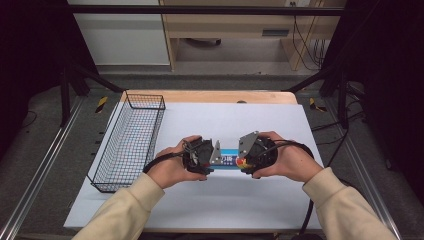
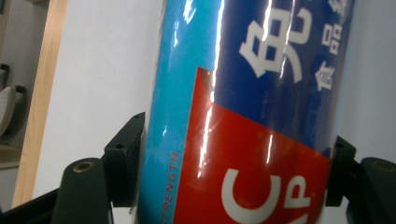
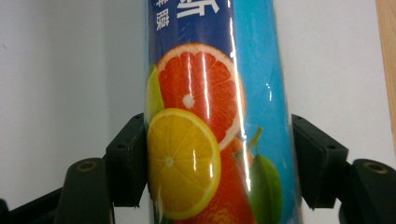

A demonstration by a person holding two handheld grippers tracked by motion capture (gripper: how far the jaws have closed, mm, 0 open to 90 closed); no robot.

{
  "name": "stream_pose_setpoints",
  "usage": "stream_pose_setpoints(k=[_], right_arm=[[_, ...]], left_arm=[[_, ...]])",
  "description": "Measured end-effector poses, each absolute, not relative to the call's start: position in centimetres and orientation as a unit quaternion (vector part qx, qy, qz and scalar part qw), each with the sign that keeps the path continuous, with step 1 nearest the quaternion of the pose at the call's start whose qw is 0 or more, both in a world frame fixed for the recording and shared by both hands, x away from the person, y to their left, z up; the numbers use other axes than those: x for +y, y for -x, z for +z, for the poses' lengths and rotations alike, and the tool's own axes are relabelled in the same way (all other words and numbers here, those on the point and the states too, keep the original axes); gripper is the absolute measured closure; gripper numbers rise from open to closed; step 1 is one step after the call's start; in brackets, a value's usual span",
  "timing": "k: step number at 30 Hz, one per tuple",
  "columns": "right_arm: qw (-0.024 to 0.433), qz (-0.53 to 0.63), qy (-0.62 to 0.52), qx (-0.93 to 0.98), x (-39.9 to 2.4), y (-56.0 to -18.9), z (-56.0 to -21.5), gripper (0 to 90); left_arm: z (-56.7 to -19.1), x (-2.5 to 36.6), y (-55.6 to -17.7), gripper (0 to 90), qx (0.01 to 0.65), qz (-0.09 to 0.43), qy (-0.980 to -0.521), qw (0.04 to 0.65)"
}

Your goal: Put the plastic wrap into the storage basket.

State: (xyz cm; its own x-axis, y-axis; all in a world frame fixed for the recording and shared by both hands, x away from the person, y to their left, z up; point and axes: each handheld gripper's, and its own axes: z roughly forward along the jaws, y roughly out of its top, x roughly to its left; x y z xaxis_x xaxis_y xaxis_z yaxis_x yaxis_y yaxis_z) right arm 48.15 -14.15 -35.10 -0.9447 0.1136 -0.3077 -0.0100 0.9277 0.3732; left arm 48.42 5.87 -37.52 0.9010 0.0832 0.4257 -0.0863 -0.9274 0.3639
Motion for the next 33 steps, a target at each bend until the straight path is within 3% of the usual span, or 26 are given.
stream_pose_setpoints(k=[11,15,19,24,33], right_arm=[[0.179,0.190,-0.009,0.965,-14.1,-47.9,-35.3,29.8],[0.197,0.192,-0.004,0.961,-14.5,-47.7,-35.4,11.8],[0.225,0.195,-0.029,0.954,-16.0,-47.4,-35.4,6.4],[0.267,0.234,-0.061,0.933,-18.5,-46.5,-34.8,5.2],[0.287,0.252,-0.144,0.913,-22.9,-45.8,-36.0,6.7]], left_arm=[[-37.5,6.0,-47.3,28.9,0.010,0.243,-0.950,0.194],[-37.8,6.4,-47.3,29.0,0.015,0.242,-0.950,0.198],[-38.0,7.0,-47.6,29.2,0.026,0.239,-0.949,0.206],[-38.2,7.6,-47.8,29.3,0.035,0.240,-0.949,0.204],[-37.5,8.8,-48.3,29.4,0.058,0.249,-0.942,0.216]])
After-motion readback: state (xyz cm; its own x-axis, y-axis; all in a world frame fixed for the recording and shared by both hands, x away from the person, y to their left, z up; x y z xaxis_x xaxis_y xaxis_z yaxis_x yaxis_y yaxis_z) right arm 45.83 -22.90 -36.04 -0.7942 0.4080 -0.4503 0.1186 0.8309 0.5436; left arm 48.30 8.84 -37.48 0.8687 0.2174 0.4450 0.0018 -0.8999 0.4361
